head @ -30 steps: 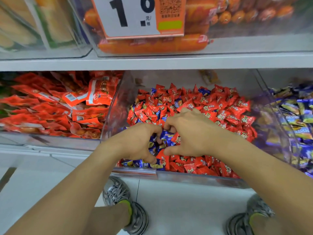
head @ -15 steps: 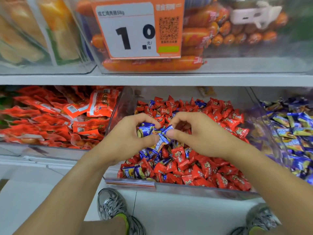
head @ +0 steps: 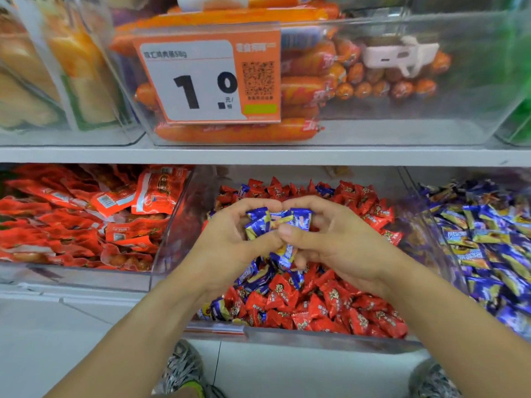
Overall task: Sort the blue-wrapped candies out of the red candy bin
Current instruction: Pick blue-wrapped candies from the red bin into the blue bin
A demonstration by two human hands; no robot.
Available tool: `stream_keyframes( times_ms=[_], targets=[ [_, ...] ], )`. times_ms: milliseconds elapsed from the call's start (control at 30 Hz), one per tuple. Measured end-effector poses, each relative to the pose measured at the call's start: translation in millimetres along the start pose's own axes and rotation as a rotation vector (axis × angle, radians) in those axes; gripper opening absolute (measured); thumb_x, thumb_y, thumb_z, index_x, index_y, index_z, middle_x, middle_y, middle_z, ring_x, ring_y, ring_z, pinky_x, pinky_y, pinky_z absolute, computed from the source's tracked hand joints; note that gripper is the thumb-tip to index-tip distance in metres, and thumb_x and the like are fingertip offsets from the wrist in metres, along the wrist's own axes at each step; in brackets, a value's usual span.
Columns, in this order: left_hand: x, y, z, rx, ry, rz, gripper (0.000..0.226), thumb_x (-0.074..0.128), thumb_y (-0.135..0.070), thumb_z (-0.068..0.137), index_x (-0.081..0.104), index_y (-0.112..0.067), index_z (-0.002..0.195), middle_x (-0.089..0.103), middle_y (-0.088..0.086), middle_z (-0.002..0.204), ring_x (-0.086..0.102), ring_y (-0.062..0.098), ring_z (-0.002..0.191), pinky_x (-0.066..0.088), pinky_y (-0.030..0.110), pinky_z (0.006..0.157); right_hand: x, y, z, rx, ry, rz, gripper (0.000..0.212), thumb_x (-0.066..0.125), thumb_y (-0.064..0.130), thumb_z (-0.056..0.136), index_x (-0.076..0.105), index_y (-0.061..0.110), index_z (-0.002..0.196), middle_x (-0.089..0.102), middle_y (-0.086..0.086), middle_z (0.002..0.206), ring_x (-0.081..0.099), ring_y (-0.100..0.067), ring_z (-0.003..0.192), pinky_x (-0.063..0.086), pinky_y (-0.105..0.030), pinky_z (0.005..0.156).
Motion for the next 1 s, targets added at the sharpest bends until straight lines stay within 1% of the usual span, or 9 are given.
stream_keyframes(
  times_ms=[167,333,467,533,600,700,800,867,1000],
  targets=[
    [0.2,-1.8,-0.9,-0.104,0.055,-0.143,0.031,0.061,-0.007,0.089,0.062,-0.006,0.12,0.07,0.016,0.098,0.067,0.022,0.082,0.056,0.026,0.071,-15.4,2.3,0.0,0.037,-0.054,0.069,0.021,0.063,0.0,0.091,0.063,0.006,0.111,0.067,-0.012,0.086,0.058,-0.018,0.062,0.049,-0.027,0.053],
    [22.5,0.0,-3.5,-0.167,0.114,-0.131,0.027,0.047,-0.015,0.101,0.056,-0.008,0.126,0.063,0.019,0.08,0.057,0.022,0.065,0.047,0.029,0.059,-17.8,1.2,-15.2,-0.034,-0.054,-0.189,0.031,0.07,0.012,0.09,0.059,0.017,0.118,0.07,-0.005,0.079,0.058,-0.012,0.064,0.046,-0.025,0.06],
    [47.4,2.2,0.9,-0.17,0.057,0.051,0.02,0.043,-0.025,0.104,0.057,-0.012,0.11,0.06,0.006,0.066,0.049,0.015,0.048,0.038,0.026,0.046,-35.9,2.7,-30.4,-0.143,-0.092,-0.27,0.039,0.075,0.005,0.084,0.06,0.019,0.118,0.073,-0.01,0.091,0.068,-0.019,0.081,0.056,-0.04,0.082],
    [65.3,0.4,5.0,-0.088,0.049,0.289,0.019,0.044,-0.032,0.103,0.06,-0.021,0.104,0.059,-0.011,0.066,0.052,0.006,0.053,0.04,0.022,0.05,-52.5,8.6,-41.5,-0.195,-0.197,-0.38,0.035,0.077,0.012,0.084,0.063,0.025,0.113,0.072,-0.004,0.087,0.063,-0.017,0.076,0.054,-0.042,0.081],
    [92.2,-10.3,7.9,0.1,0.074,0.516,0.018,0.044,-0.03,0.103,0.06,-0.023,0.101,0.06,-0.017,0.068,0.052,-0.002,0.057,0.039,0.018,0.056,-69.0,16.0,-56.6,-0.211,-0.239,-0.409,0.03,0.075,0.025,0.086,0.062,0.028,0.113,0.071,-0.001,0.074,0.062,-0.019,0.068,0.052,-0.041,0.071],
    [139.2,-27.9,9.2,0.292,0.156,0.634,0.015,0.041,-0.035,0.103,0.054,-0.027,0.101,0.066,-0.008,0.079,0.059,0.005,0.072,0.047,0.031,0.073,-97.3,25.4,-85.0,-0.225,-0.258,-0.286,0.028,0.067,0.034,0.088,0.062,0.032,0.115,0.063,-0.008,0.059,0.052,-0.024,0.056,0.044,-0.04,0.057],
    [185.9,-41.1,16.9,0.327,0.227,0.646,0.022,0.038,-0.045,0.101,0.049,-0.027,0.105,0.064,-0.003,0.076,0.056,0.013,0.066,0.049,0.041,0.071,-130.5,40.4,-118.8,-0.31,-0.346,-0.23,0.028,0.068,0.037,0.081,0.069,0.03,0.108,0.057,-0.009,0.057,0.052,-0.02,0.055,0.046,-0.032,0.053],
    [211.0,-43.1,26.8,0.309,0.245,0.615,0.026,0.043,-0.048,0.099,0.05,-0.024,0.109,0.064,-0.002,0.082,0.058,0.014,0.072,0.049,0.041,0.076,-155.4,42.1,-136.6,-0.301,-0.418,-0.192,0.026,0.067,0.037,0.082,0.071,0.027,0.106,0.053,-0.008,0.057,0.049,-0.017,0.055,0.044,-0.027,0.052],
    [246.0,-42.6,46.3,0.356,0.251,0.75,0.03,0.06,-0.041,0.093,0.051,-0.026,0.118,0.066,0.002,0.103,0.059,0.017,0.093,0.045,0.034,0.084,-204.0,30.1,-153.1,-0.243,-0.631,-0.431,0.007,0.064,0.027,0.094,0.07,0.029,0.096,0.058,-0.001,0.058,0.051,-0.018,0.058,0.045,-0.042,0.058]
  ],
)
Point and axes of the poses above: each hand's wrist, its own z-axis towards the middle knuckle, its own x-axis out of the palm, y = z × x, the point moved 4 cm from there along z, towards the middle knuckle
